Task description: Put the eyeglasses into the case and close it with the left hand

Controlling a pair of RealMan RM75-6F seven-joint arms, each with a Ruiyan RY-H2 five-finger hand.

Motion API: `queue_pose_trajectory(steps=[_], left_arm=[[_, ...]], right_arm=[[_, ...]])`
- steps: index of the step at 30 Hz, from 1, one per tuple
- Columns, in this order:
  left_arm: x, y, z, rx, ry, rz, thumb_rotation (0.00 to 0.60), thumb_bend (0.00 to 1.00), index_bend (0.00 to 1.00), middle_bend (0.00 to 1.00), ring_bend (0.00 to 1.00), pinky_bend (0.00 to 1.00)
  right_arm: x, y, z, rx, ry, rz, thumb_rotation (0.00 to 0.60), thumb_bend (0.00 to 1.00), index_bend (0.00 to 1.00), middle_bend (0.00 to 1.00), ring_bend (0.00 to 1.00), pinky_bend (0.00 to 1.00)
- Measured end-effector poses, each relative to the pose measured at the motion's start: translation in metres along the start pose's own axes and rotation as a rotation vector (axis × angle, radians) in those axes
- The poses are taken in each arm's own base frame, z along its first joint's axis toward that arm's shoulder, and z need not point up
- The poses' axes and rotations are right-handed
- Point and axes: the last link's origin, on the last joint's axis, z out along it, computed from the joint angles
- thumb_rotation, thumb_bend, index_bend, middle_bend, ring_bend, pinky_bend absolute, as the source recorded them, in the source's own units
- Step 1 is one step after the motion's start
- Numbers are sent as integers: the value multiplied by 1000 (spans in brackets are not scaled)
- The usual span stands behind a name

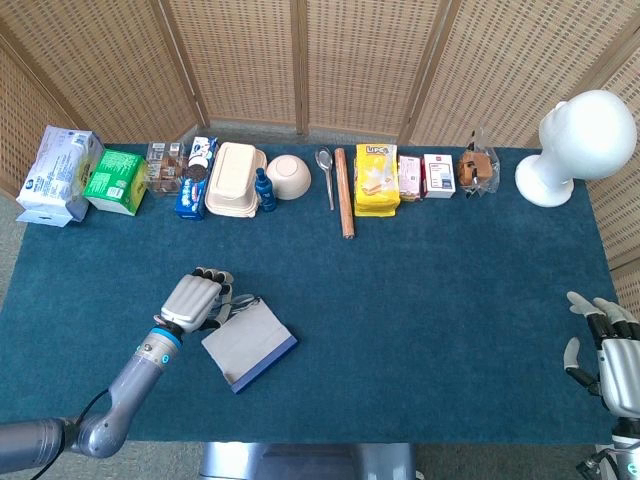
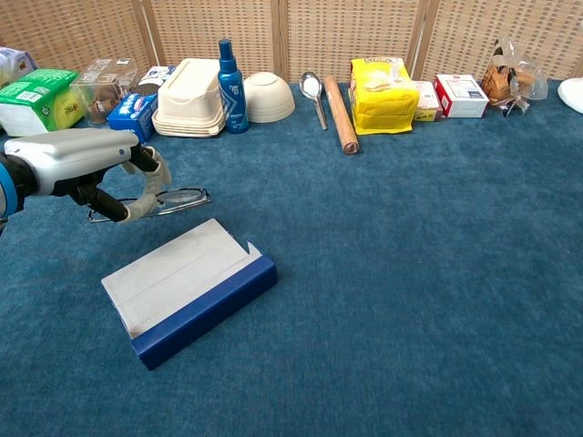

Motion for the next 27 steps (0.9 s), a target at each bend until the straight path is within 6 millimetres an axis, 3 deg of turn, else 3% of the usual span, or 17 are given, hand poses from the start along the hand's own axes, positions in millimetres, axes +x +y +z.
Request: queue_pose_trajectory(steps=[15, 27], left_arm=[[-19, 26, -12, 9, -59, 1, 511, 545, 597, 258, 227, 190], [-28, 43, -13, -4, -82, 3, 479, 463, 448, 180, 164, 155]], right_arm=[[-1, 5, -5, 2, -3, 11, 504, 660, 173, 310, 174, 190], [1, 10, -9, -7, 2, 15, 505, 664, 173, 311, 174, 191]])
